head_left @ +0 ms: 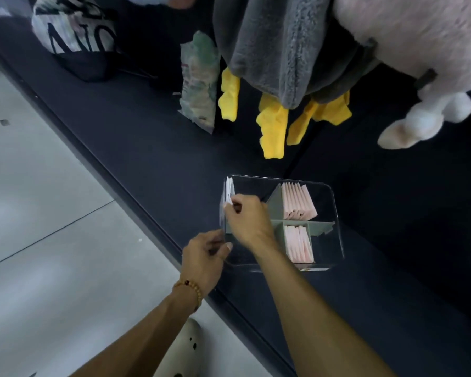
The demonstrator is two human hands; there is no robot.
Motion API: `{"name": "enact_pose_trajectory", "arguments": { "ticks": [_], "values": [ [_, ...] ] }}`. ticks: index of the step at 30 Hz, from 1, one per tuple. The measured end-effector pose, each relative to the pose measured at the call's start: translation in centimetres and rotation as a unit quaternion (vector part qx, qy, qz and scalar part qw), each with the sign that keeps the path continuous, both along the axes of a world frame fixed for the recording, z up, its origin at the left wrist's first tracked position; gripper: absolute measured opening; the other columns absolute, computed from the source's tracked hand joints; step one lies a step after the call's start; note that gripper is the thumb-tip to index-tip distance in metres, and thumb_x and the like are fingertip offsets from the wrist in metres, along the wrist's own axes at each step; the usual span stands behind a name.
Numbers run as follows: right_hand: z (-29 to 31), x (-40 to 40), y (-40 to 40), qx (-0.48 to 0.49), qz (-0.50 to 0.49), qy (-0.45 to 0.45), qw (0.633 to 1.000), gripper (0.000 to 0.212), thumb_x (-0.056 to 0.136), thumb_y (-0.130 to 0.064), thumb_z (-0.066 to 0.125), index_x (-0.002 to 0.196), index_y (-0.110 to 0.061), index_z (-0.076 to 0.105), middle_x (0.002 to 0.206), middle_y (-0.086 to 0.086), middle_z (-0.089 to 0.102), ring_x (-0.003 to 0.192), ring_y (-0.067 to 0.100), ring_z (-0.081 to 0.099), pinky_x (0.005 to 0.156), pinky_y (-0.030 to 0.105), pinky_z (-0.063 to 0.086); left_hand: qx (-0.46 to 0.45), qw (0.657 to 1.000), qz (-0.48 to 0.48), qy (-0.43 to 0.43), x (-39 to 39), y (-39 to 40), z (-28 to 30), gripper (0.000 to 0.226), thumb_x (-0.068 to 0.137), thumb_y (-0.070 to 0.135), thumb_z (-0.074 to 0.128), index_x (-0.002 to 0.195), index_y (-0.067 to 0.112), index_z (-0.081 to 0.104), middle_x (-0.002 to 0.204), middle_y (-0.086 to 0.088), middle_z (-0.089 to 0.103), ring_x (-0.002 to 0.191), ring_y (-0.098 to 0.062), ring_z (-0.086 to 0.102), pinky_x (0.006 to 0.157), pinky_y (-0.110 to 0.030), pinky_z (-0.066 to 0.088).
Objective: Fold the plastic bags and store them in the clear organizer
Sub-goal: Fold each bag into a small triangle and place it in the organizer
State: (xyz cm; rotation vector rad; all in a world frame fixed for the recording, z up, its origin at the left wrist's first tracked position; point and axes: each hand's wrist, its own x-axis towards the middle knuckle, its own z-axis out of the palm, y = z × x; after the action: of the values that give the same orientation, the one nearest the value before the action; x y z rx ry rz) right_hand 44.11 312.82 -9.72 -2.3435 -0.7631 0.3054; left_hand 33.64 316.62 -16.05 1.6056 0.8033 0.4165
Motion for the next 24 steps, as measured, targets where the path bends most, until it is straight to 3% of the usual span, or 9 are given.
{"name": "enact_pose_trajectory", "arguments": {
  "ticks": [4,8,11,15,20,24],
  "values": [
    [-1.6,0.4,-0.4,-0.059,-0.012,0.034,0.998,0.028,0.094,-0.035,0.052,0.074,-0.017,0.055,0.082,0.002,0.065,0.082,0.025,0.059,0.07,0.035,0.048,-0.013,1.0,-0.014,-0.007,1.1,-0.3,-0.1,0.029,0.088,0.009,0.064,0.116,0.013,0.066,0.106,0.0,0.069,0.098,-0.012,0.065,0.092,-0.035,0.053],
    [-1.1,0.5,-2.3,0.011,-0.041,0.042,0.998,0.016,0.093,-0.032,0.054,0.092,-0.019,0.063,0.097,-0.004,0.069,0.089,0.016,0.063,0.081,0.036,0.052,-0.046,0.999,0.027,0.001,1.0,-1.1,0.4,0.023,0.09,0.016,0.062,0.113,0.012,0.065,0.104,0.001,0.069,0.097,-0.012,0.064,0.09,-0.029,0.052],
    [-0.3,0.4,-4.6,0.076,-0.089,0.069,0.991,0.019,0.093,-0.033,0.053,0.107,-0.024,0.063,0.107,-0.006,0.067,0.091,0.019,0.065,0.085,0.039,0.053,-0.068,0.996,0.054,-0.012,-0.5,-2.9,1.3,0.017,0.094,0.02,0.056,0.109,0.019,0.065,0.101,0.007,0.068,0.096,-0.008,0.063,0.089,-0.027,0.051],
    [0.6,-0.4,-9.1,0.146,-0.165,0.107,0.97,0.031,0.094,-0.037,0.051,0.12,-0.024,0.06,0.108,-0.013,0.065,0.095,0.017,0.066,0.089,0.035,0.051,-0.095,0.994,0.054,-0.024,-2.6,-6.2,2.8,0.02,0.096,0.024,0.053,0.113,0.02,0.063,0.105,0.009,0.065,0.099,-0.006,0.06,0.092,-0.03,0.049],
    [1.1,-1.2,-18.8,0.216,-0.289,0.136,0.922,0.024,0.096,-0.031,0.051,0.115,-0.023,0.063,0.103,-0.005,0.068,0.093,0.016,0.067,0.088,0.045,0.054,-0.134,0.99,0.0,-0.039,-2.4,-12.4,4.4,0.014,0.097,0.022,0.051,0.108,0.023,0.06,0.104,0.01,0.063,0.097,-0.008,0.059,0.088,-0.029,0.048],
    [0.1,-2.2,-30.5,0.246,-0.401,0.123,0.874,0.019,0.098,-0.028,0.049,0.109,-0.022,0.063,0.091,-0.014,0.065,0.081,0.007,0.068,0.08,0.038,0.057,-0.162,0.982,-0.088,-0.029,-1.1,-19.8,4.1,0.014,0.096,0.017,0.052,0.105,0.023,0.061,0.108,0.002,0.064,0.098,-0.012,0.06,0.09,-0.032,0.048]
  ]
}}
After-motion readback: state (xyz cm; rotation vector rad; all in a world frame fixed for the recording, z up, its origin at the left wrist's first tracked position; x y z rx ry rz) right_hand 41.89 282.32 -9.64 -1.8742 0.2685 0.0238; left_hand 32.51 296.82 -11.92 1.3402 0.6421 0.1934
